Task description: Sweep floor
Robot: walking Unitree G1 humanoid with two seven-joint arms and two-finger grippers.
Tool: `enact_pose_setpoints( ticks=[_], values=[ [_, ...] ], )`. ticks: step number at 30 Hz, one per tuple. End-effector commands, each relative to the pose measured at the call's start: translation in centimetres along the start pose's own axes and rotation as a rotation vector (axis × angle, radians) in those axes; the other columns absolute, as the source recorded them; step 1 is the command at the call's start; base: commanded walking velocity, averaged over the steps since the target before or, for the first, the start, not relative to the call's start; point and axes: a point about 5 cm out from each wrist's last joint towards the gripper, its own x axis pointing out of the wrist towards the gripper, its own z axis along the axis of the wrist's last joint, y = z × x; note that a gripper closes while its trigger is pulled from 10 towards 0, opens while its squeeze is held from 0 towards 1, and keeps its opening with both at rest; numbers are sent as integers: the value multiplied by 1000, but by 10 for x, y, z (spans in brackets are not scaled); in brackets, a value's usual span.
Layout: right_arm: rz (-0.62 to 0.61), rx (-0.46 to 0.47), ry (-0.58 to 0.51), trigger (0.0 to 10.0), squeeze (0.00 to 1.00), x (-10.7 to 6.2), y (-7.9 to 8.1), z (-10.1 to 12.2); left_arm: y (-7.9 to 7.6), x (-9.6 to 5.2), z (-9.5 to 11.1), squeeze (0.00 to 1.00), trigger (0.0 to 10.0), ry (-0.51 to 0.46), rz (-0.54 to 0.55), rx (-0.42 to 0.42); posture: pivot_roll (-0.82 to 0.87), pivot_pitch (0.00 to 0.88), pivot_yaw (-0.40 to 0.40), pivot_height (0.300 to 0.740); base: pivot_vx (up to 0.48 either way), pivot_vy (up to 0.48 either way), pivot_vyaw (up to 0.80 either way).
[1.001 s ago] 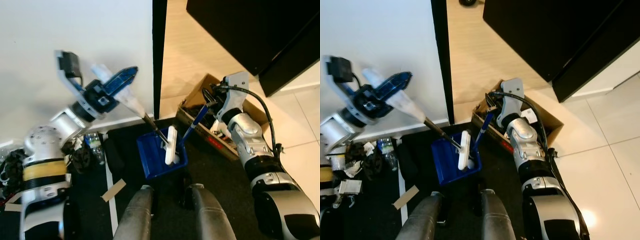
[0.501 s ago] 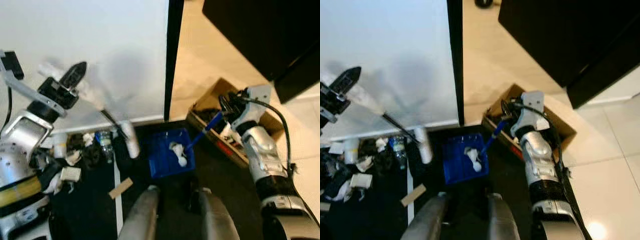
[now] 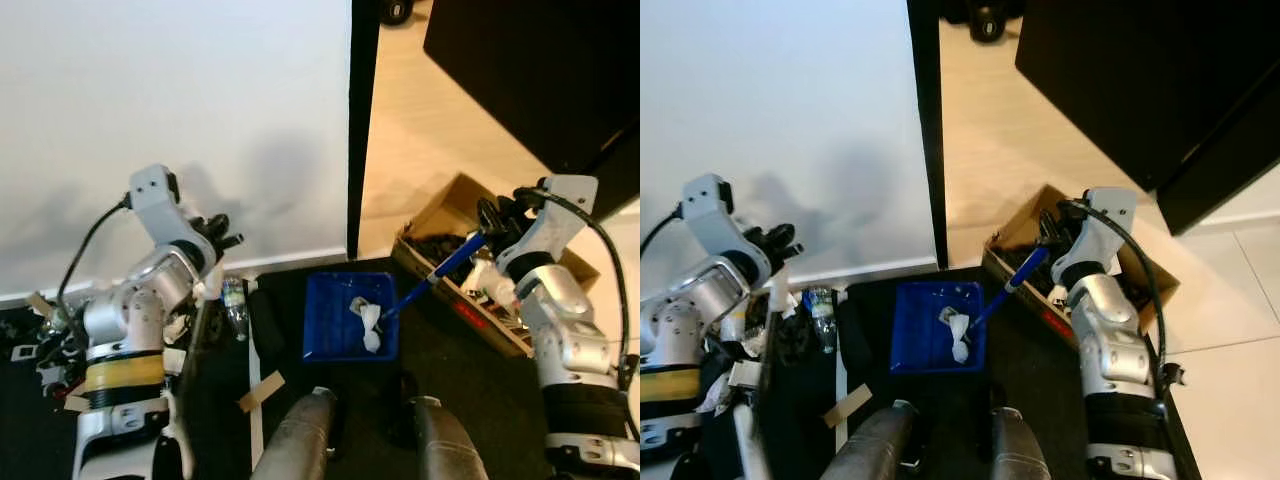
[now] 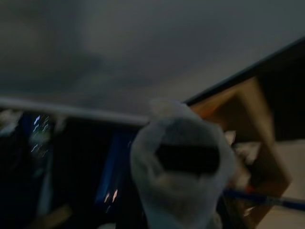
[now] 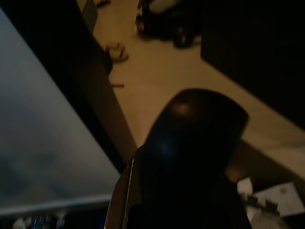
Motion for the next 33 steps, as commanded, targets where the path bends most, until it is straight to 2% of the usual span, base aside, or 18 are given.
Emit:
enact_pose_setpoints(
  ticks=[1,4,9,10,12,13,14,15,20,22,27,28,31,33],
  values=[
    [-13,13,-44,10000,0,-3,-4,12,2,-1,6,0,10000,-73,-11,-7,39,115,87,740,0,0,0],
    [-20,-12,-49,10000,0,-6,-7,21,14,-4,-4,0,10000,-117,93,-16,26,87,81,740,0,0,0],
    [-35,-21,-57,10000,0,-8,-10,26,17,-5,-11,0,10000,-111,111,-54,21,81,80,740,0,0,0],
    [-61,-27,-84,10000,0,-9,-15,36,17,-5,-18,0,10000,-94,97,-107,16,79,80,740,0,0,0],
    [-104,-30,-140,10000,0,-10,-23,58,10,-3,-32,0,10000,-50,64,-138,11,73,79,740,0,0,0],
    [-104,-30,-140,10000,0,-10,-23,58,10,-3,-32,0,10000,-50,64,-138,11,73,79,740,0,0,0],
    [-143,-14,-207,10000,0,-9,-32,83,1,-1,-41,0,10000,-21,9,-128,-4,54,75,740,0,0,0],
    [-165,3,-241,10000,0,-7,-38,96,-2,1,-44,0,10000,-15,-2,-116,-7,47,75,740,0,0,0],
    [-204,22,-295,10000,0,-6,-49,115,-4,4,-47,0,10000,-16,-6,-121,-6,39,75,740,0,0,0],
    [-251,36,-340,10000,0,-2,-62,132,-5,6,-49,0,10000,-27,-6,-111,3,26,70,740,0,0,0],
    [-309,17,-385,10000,0,7,-77,150,-2,7,-50,0,10000,-43,7,-90,25,9,55,740,0,0,0],
    [-309,17,-385,10000,0,7,-77,150,-2,7,-50,0,10000,-43,7,-90,25,9,55,740,0,0,0],
    [-273,-71,-462,10000,0,24,-74,166,3,4,-50,0,10000,-58,27,-77,50,0,44,740,0,0,0],
    [-262,-92,-482,10000,0,28,-72,170,4,4,-51,0,10000,-60,29,-72,50,0,44,740,0,0,0]
  ],
)
